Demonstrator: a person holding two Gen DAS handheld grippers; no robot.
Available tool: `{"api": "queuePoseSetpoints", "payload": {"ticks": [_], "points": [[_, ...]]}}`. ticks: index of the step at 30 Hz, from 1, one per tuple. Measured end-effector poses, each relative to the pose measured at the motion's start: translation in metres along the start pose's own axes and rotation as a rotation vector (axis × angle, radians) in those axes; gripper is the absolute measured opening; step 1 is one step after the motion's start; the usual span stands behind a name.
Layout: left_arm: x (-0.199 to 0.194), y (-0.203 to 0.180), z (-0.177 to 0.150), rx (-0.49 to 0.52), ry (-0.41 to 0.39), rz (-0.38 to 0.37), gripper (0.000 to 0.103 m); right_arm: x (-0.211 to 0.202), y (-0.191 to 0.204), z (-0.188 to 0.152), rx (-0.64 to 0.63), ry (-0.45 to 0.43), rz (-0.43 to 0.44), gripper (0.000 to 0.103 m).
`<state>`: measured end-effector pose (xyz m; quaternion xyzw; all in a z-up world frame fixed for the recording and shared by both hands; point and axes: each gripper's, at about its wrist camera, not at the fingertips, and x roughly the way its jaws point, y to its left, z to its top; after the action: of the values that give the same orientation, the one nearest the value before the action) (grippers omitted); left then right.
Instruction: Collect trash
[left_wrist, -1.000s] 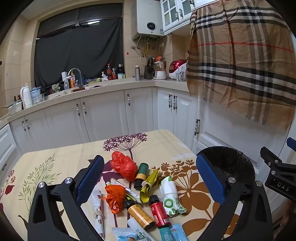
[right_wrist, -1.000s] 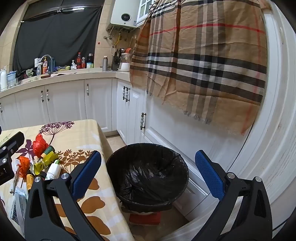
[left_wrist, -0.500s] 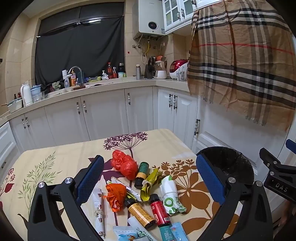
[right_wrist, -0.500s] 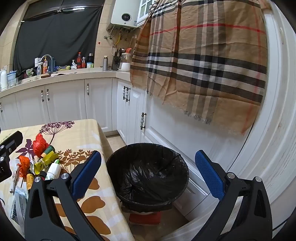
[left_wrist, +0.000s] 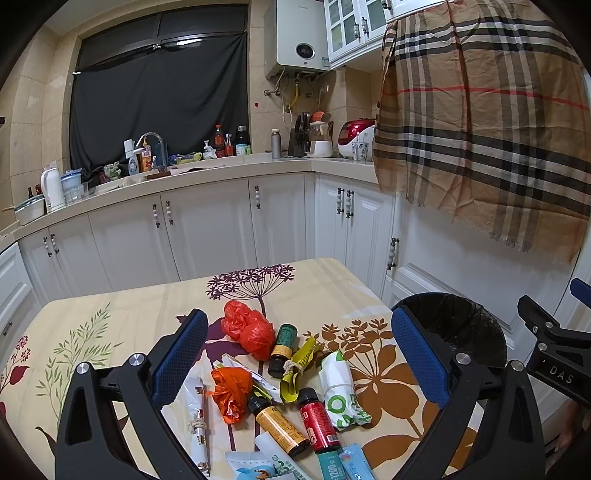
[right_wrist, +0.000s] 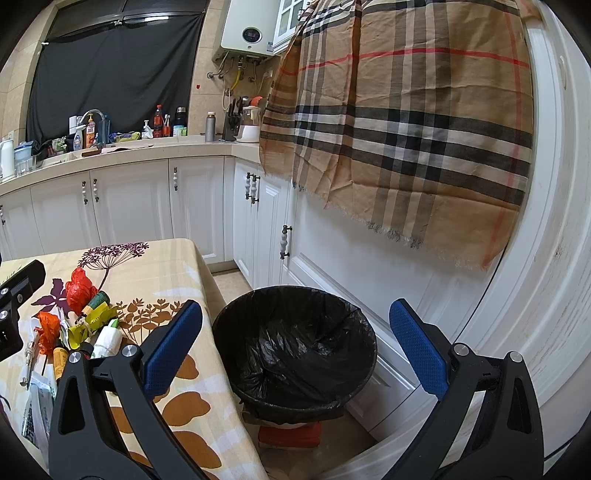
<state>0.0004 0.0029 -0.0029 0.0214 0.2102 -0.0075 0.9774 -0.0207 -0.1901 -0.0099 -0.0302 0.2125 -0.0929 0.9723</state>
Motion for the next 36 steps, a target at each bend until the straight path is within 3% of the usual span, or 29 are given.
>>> {"api": "queuePoseSetpoints", "payload": {"ticks": [36], "points": [[-0.0033, 0.0011, 0.0047, -0.003, 0.002, -0.003, 0.097, -0.0004, -0.0011, 0.0009, 0.000, -0.001, 0.000, 0.099]]}}
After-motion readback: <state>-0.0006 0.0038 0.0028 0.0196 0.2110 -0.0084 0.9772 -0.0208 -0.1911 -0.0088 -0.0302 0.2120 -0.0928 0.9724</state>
